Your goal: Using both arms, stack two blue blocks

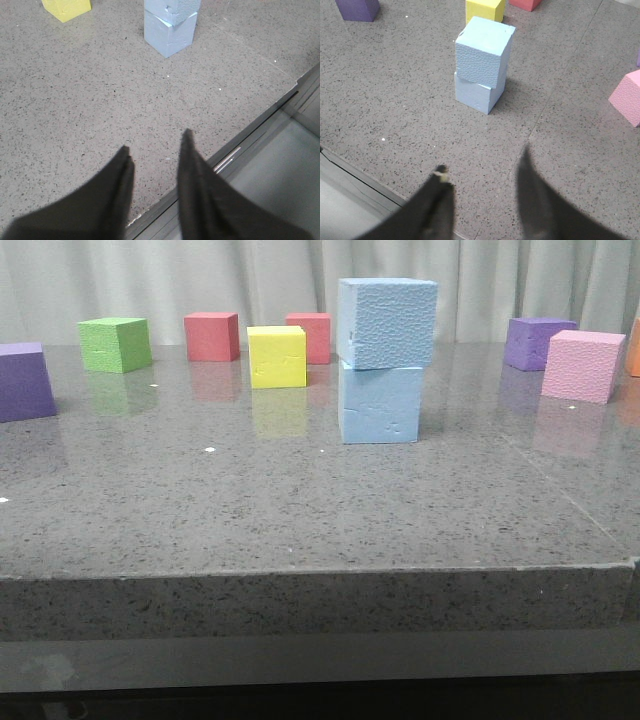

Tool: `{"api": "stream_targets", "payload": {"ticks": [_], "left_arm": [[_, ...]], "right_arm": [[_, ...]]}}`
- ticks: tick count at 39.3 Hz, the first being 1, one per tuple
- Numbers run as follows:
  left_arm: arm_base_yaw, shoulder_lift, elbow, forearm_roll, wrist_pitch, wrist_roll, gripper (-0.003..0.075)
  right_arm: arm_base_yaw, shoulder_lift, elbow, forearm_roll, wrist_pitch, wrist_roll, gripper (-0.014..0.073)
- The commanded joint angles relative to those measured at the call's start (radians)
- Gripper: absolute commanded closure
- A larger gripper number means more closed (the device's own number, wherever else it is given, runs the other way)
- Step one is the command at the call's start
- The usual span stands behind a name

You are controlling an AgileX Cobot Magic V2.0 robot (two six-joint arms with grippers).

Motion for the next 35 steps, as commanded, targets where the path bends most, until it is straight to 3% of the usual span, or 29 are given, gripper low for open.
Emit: {"api": "stream_targets", "payload": {"ticks": [1,5,18,22,28,35], "left_arm": [[-0.001,0.0,-0.026,-0.005,-0.08,-0.011,0.0666],[-0.001,0.0,-0.026,-0.005,-0.08,-0.011,0.0741],[0.002,-0.022,-0.005,-0.004,-0.1,-0.009,0.0739],[0.085,-0.088,0.062,-0.081,-0.15,-0.009,0.0739],[0.317,-0.273,0.218,-0.047,-0.303,-0.009,0.0739],[0.496,-0.507,0.438,-0.047,-0.478,-0.009,0.0739]], "right_arm": [[-0.004,-0.003,-0.025,-0.019,-0.069,0.001,0.056],[-0.004,-0.003,-0.025,-0.019,-0.069,0.001,0.0665],[-0.004,-0.003,-0.025,-0.019,-0.068,0.001,0.0661],[-0.004,-0.003,-0.025,-0.019,-0.068,0.001,0.0661],[-0.004,-0.003,-0.025,-0.019,-0.068,0.001,0.0661],[-0.004,-0.003,-0.025,-0.019,-0.068,0.001,0.0661]]}}
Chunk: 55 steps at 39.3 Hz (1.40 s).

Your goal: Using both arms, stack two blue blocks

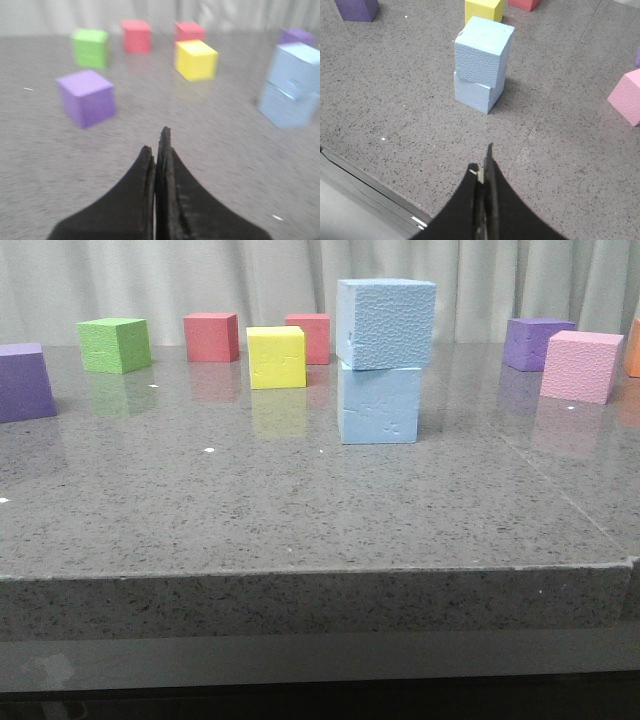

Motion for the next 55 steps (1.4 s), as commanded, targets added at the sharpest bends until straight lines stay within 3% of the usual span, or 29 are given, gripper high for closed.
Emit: {"api": "stream_targets", "payload": {"ticks": [1,11,19,29,55], "left_arm": [[0.086,-0.111,0.091,-0.003,-0.17,-0.009,0.0739],[0.169,-0.295,0.252,-0.011,-0.216,-0.009,0.0739],[0.167,-0.291,0.337,0.113,-0.323,-0.137,0.0739],[0.167,-0.294,0.42,0.156,-0.443,-0.139,0.0739],[0.167,-0.29,0.421,0.156,-0.42,-0.137,0.0739]], "right_arm": [[-0.004,-0.003,-0.025,-0.018,-0.068,0.001,0.0661],[-0.004,-0.003,-0.025,-0.018,-0.068,0.001,0.0661],[-0.004,-0.003,-0.025,-0.018,-0.068,0.001,0.0661],[-0.004,-0.003,-0.025,-0.018,-0.069,0.001,0.0661],[-0.004,-0.003,-0.025,-0.018,-0.068,0.001,0.0661]]}}
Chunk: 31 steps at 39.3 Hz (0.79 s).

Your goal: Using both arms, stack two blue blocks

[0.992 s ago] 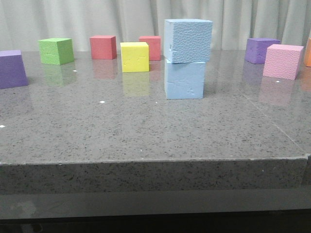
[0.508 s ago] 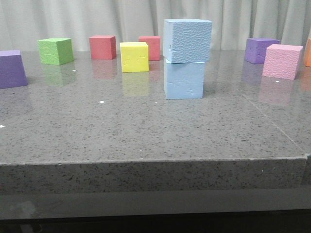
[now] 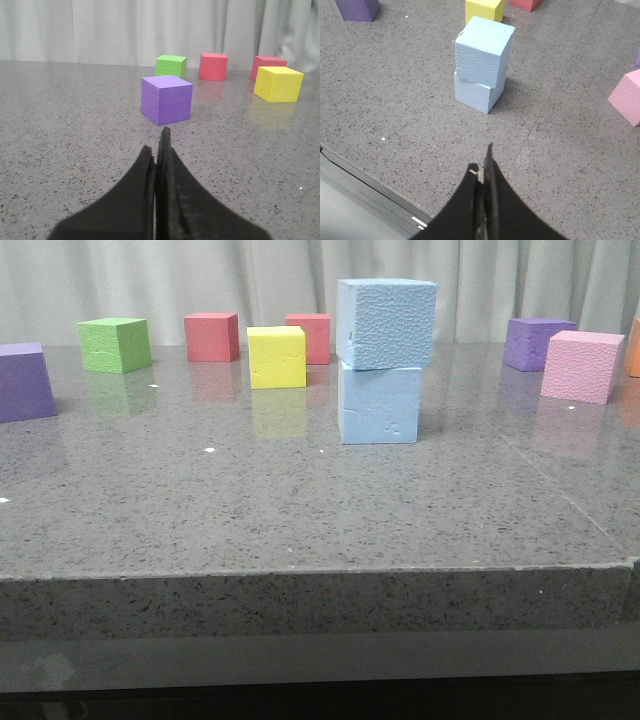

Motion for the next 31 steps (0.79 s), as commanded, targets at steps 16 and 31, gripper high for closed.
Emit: {"api": "stream_targets", "payload": {"ticks": [16,31], "left_arm": [[0.0,-0.016,0.003,0.0,-0.085,-0.007,0.0739],[0.002,-0.016,0.003,0.0,-0.085,-0.007,0.0739]], "right_arm": [[-0.004,-0.003,-0.021,-0.018,-0.075,0.001,0.0661],[-0.326,-0.407,0.417,0.036,-0.411,0.001,0.0661]]}}
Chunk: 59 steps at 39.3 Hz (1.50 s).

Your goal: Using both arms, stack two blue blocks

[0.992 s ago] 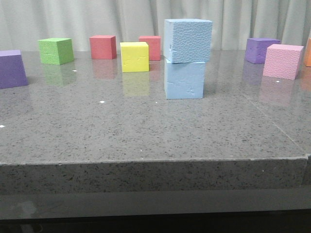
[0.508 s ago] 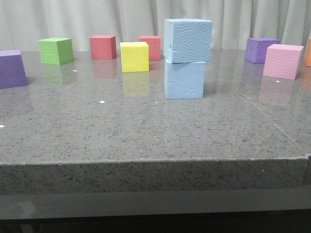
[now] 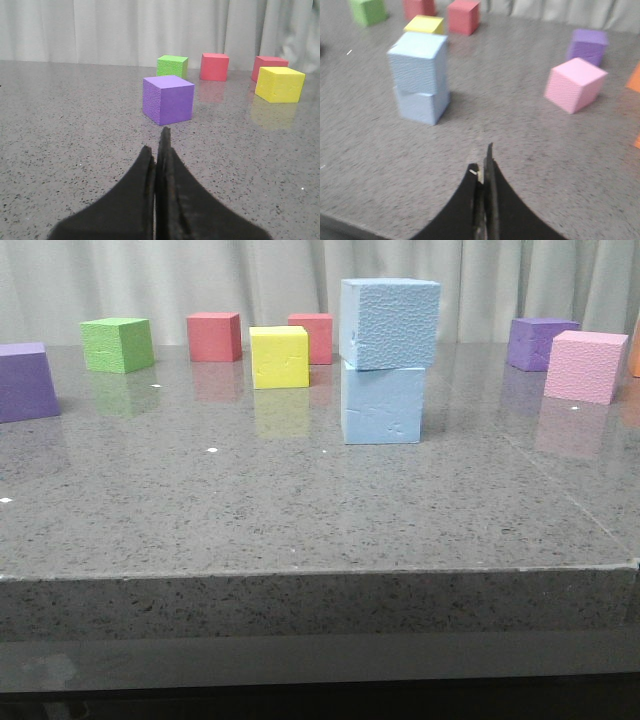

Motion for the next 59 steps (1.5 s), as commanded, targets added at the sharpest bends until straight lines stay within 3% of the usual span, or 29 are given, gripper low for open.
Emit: {"api": "stream_targets", "payload": {"ticks": [1,8,18,59], "left_arm": [[0.002,-0.016,0.003,0.0,-0.085,-0.007,0.0739],[0.002,-0.016,0.003,0.0,-0.085,-0.007,0.0739],[0.002,-0.016,0.003,0.0,-0.085,-0.007,0.0739],[0.002,-0.016,0.003,0.0,-0.085,-0.007,0.0739]], "right_arm": [[-0.077,-0.129,0.129,0.009,-0.219,0.001,0.0661],[-0.182,-0.339,0.384,0.012,-0.393,0.001,0.0661],[-0.215,-0.41,0.538,0.024,-0.534,0.001,0.0661],[-0.262,-0.41,0.539,0.032,-0.55,0.032,0.0661]]}}
